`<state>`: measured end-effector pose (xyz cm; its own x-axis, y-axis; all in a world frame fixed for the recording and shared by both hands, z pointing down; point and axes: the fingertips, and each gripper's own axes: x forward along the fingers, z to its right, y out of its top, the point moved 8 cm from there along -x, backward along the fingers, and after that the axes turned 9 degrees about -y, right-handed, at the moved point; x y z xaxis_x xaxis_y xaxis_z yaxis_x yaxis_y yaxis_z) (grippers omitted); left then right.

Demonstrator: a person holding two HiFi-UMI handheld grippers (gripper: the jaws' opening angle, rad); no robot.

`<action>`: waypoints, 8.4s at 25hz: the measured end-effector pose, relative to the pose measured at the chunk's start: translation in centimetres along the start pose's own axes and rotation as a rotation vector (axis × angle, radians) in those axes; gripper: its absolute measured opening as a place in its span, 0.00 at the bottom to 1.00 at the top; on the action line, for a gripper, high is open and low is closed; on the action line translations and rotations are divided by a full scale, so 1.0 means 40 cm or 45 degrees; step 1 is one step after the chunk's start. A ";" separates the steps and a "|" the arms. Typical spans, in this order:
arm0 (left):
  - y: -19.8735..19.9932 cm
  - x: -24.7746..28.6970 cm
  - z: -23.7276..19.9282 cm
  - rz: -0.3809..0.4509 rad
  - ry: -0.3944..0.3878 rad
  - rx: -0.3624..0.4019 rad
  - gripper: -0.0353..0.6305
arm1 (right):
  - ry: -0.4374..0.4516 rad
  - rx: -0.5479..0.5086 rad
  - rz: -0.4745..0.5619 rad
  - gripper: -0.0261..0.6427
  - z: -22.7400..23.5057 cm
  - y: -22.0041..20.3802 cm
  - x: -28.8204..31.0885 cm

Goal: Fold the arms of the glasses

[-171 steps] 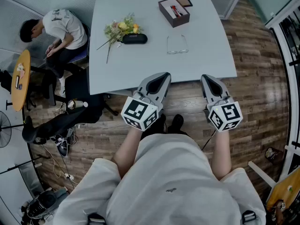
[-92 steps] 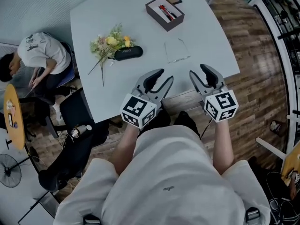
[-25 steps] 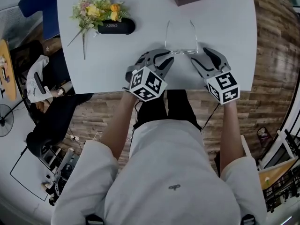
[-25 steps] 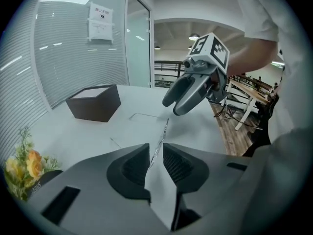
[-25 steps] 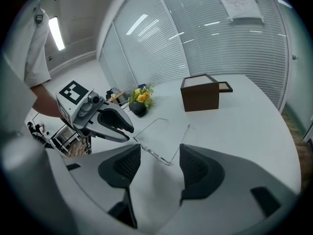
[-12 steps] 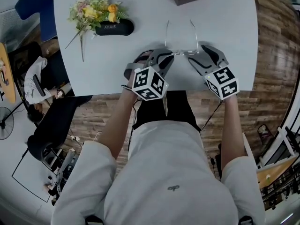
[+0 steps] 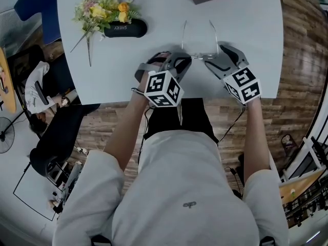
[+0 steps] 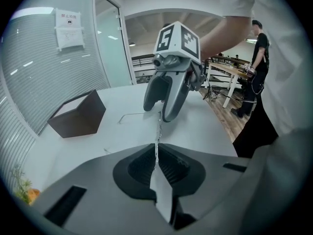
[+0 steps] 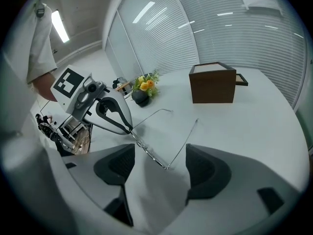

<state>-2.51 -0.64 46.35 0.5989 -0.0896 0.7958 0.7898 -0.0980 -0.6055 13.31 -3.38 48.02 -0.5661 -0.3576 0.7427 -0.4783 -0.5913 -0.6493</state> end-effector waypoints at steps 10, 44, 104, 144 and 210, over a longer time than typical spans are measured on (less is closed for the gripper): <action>-0.001 0.000 0.011 -0.011 -0.043 0.106 0.09 | 0.015 -0.043 -0.021 0.51 -0.010 0.005 0.020; -0.004 -0.004 0.026 -0.022 -0.097 0.230 0.09 | 0.225 -0.340 -0.123 0.43 -0.126 0.022 0.035; -0.006 -0.049 -0.049 0.269 -0.031 -0.362 0.44 | -0.081 -0.630 -0.136 0.25 -0.074 0.004 -0.041; -0.035 0.034 -0.041 0.326 -0.186 -0.561 0.54 | -0.104 -0.884 -0.197 0.07 -0.087 -0.005 -0.029; -0.039 0.042 -0.019 0.187 -0.273 -0.330 0.10 | -0.052 -0.867 -0.249 0.07 -0.070 0.014 0.003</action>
<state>-2.84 -1.39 48.62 0.7392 0.0855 0.6681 0.6502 -0.3495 -0.6746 11.09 -1.74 47.29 -0.4076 -0.3259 0.8530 -0.8896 -0.0690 -0.4515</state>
